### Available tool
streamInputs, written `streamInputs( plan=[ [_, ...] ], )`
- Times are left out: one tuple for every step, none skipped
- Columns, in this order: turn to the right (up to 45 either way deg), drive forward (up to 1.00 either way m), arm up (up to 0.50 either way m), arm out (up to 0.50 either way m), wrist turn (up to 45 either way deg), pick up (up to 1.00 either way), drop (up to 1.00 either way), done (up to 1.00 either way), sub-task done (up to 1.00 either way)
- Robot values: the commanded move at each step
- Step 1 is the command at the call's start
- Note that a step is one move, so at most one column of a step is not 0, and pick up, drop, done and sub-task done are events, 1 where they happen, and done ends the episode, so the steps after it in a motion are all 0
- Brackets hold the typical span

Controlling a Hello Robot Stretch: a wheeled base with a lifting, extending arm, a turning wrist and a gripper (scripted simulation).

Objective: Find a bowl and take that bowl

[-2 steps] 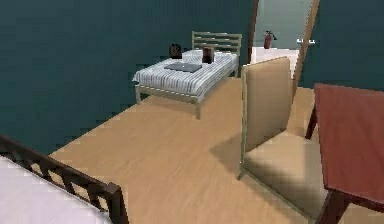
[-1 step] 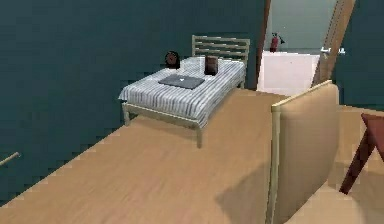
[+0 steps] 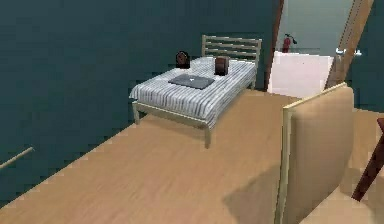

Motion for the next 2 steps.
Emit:
streamInputs(
  plan=[
    [27.0, 0.00, 0.00, 0.00, 0.0, 0.00, 0.00, 0.00, 0.00],
    [0.0, 0.30, 0.00, 0.00, 0.0, 0.00, 0.00, 0.00, 0.00]
  ],
)
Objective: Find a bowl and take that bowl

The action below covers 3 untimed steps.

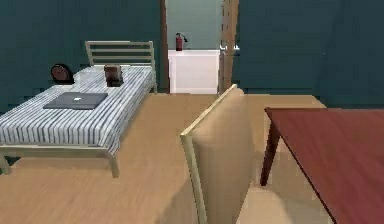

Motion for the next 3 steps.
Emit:
streamInputs(
  plan=[
    [-39.0, 0.00, 0.00, 0.00, 0.0, 0.00, 0.00, 0.00, 0.00],
    [0.0, 0.65, 0.00, 0.00, 0.0, 0.00, 0.00, 0.00, 0.00],
    [-45.0, 0.00, 0.00, 0.00, 0.0, 0.00, 0.00, 0.00, 0.00]
  ],
)
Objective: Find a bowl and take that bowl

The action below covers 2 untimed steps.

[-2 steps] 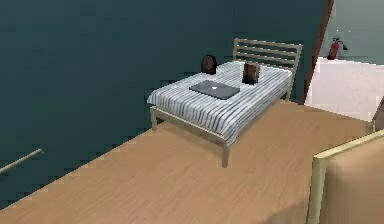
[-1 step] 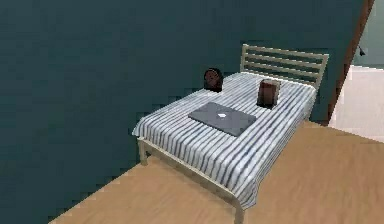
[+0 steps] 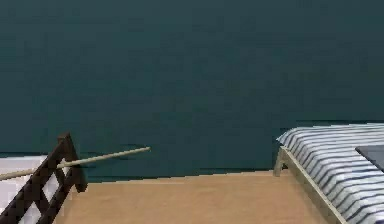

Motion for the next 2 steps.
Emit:
streamInputs(
  plan=[
    [-45.0, 0.00, 0.00, 0.00, 0.0, 0.00, 0.00, 0.00, 0.00],
    [-3.0, 0.00, 0.00, 0.00, 0.0, 0.00, 0.00, 0.00, 0.00]
  ],
)
